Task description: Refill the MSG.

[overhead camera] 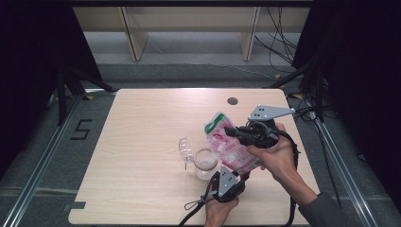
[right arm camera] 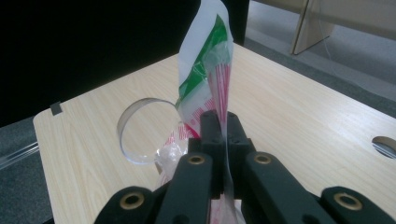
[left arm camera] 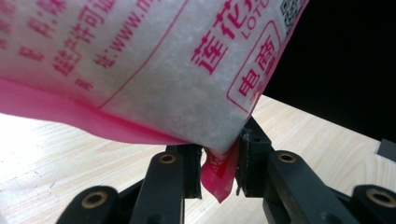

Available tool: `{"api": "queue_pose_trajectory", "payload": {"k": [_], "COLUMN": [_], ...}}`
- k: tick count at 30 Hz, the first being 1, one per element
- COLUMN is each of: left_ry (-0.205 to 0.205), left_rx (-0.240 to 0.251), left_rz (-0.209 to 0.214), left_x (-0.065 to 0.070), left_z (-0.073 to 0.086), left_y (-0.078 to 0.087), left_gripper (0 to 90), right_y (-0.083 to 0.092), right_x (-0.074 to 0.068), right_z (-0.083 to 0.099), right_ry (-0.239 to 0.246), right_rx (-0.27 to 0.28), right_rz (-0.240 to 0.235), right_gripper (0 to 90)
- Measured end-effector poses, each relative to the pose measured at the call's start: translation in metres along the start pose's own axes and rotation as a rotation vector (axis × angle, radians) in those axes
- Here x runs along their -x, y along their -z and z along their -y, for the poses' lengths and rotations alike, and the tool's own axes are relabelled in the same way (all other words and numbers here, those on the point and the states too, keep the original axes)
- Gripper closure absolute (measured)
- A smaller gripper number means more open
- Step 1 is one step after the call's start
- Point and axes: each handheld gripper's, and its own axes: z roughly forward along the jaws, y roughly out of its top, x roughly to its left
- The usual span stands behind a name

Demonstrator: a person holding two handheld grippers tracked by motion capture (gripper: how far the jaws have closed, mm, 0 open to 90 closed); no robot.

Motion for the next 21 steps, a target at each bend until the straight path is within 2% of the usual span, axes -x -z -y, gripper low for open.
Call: {"api": "queue_pose_trajectory", "payload": {"k": [1,2,3,4,7,8,10,15,16,18,19,21], "left_ry": [0.001,0.002,0.003,0.009,0.007,0.002,0.0,-0.022,-0.019,-0.02,-0.01,-0.011], "left_rx": [0.002,-0.001,0.0,-0.002,0.01,0.008,0.017,0.017,0.022,0.021,0.026,0.027], "left_rz": [0.0,-0.002,-0.002,-0.004,-0.007,-0.012,-0.014,-0.028,-0.029,-0.029,-0.024,-0.023], "left_x": [0.0,-0.001,-0.001,-0.001,-0.001,-0.001,-0.001,-0.001,-0.001,-0.001,-0.001,-0.001], "left_z": [0.0,0.0,0.001,0.0,0.001,0.0,0.0,0.0,0.0,0.0,0.0,0.0], "left_y": [0.0,0.0,-0.001,-0.001,-0.003,-0.004,-0.005,-0.005,-0.005,-0.006,-0.006,-0.006], "left_gripper": [74.0,74.0,74.1,74.1,74.1,74.1,74.2,74.3,74.3,74.4,74.4,74.4], "right_y": [-0.002,-0.002,-0.002,-0.005,-0.008,-0.009,-0.01,-0.013,-0.014,-0.016,-0.018,-0.018], "right_x": [-0.001,0.001,-0.001,0.001,-0.001,0.0,-0.002,-0.001,-0.003,-0.003,-0.002,-0.004], "right_z": [-0.001,-0.002,-0.003,-0.003,-0.005,-0.005,-0.006,-0.009,-0.009,-0.01,-0.01,-0.01], "right_ry": [0.0,0.023,0.003,0.022,-0.004,0.017,0.005,0.026,-0.001,0.017,0.028,-0.002], "right_rx": [-0.002,-0.012,-0.037,-0.032,-0.052,-0.049,-0.05,-0.06,-0.072,-0.069,-0.058,-0.079], "right_rz": [-0.001,-0.002,-0.005,-0.003,-0.012,-0.005,-0.007,0.003,0.003,-0.002,0.01,0.009], "right_gripper": [90.0,90.0,90.0,90.0,90.0,90.0,90.0,90.0,90.0,90.0,90.0,90.0]}}
